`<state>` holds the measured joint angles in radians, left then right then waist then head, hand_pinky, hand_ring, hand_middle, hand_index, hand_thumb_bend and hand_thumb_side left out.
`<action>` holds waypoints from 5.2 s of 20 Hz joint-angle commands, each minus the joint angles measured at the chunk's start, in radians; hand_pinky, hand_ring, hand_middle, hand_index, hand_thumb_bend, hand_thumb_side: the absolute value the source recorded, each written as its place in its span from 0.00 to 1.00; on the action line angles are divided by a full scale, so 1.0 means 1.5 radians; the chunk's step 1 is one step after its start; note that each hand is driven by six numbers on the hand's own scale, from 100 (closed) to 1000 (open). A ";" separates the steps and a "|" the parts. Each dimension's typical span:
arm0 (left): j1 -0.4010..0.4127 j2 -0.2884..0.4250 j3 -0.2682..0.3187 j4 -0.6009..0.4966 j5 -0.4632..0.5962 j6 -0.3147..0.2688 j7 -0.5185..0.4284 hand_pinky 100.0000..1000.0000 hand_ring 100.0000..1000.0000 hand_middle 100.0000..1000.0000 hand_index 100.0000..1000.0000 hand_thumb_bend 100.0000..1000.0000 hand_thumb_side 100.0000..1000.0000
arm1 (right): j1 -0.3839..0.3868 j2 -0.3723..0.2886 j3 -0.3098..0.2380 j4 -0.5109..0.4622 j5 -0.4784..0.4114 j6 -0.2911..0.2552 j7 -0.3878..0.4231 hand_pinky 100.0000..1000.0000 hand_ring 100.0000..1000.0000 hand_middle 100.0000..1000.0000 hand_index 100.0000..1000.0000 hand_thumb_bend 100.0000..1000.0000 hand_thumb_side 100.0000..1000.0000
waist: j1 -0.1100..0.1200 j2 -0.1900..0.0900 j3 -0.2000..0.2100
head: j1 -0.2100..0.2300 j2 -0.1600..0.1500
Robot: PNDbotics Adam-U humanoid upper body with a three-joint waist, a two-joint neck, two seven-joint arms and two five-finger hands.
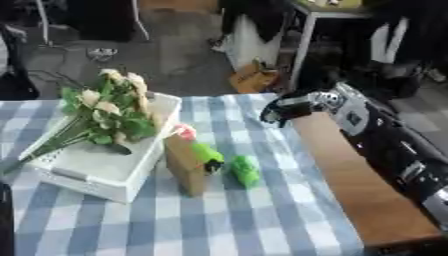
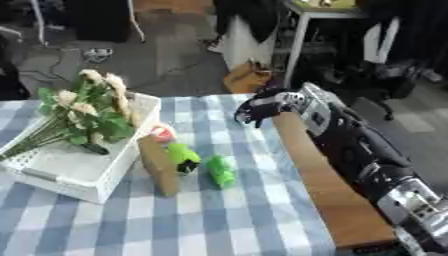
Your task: Pick up objects on the table and place them in the box.
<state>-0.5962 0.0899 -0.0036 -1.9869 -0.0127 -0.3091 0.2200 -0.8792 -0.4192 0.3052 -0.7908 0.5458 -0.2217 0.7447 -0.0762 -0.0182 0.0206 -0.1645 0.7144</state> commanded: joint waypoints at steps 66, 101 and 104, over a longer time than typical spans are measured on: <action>0.033 0.040 -0.015 -0.009 0.005 0.014 -0.022 0.64 0.79 0.78 0.85 0.00 0.84 | 0.099 0.176 -0.084 0.145 0.123 0.153 -0.277 0.87 1.00 1.00 1.00 0.33 0.89 | -0.051 -0.061 -0.011 | -0.052 0.037; 0.042 0.046 -0.017 -0.009 0.015 0.001 -0.017 0.64 0.78 0.77 0.84 0.00 0.83 | 0.147 0.223 -0.066 0.167 0.255 0.126 -0.242 0.89 1.00 1.00 1.00 0.23 0.82 | -0.096 -0.084 0.006 | -0.049 0.037; 0.040 0.046 -0.015 -0.009 0.014 0.000 -0.016 0.64 0.78 0.77 0.84 0.00 0.83 | 0.158 0.231 -0.069 0.175 0.272 0.123 -0.243 0.87 1.00 1.00 1.00 0.21 0.80 | -0.095 -0.082 0.005 | -0.055 0.037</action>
<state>-0.5196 0.1480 -0.0252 -1.9869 0.0055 -0.3072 0.1957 -0.6581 -0.0888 0.2022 -0.5616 0.9383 -0.0310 0.3736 -0.2156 -0.1323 0.0296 -0.2428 0.7638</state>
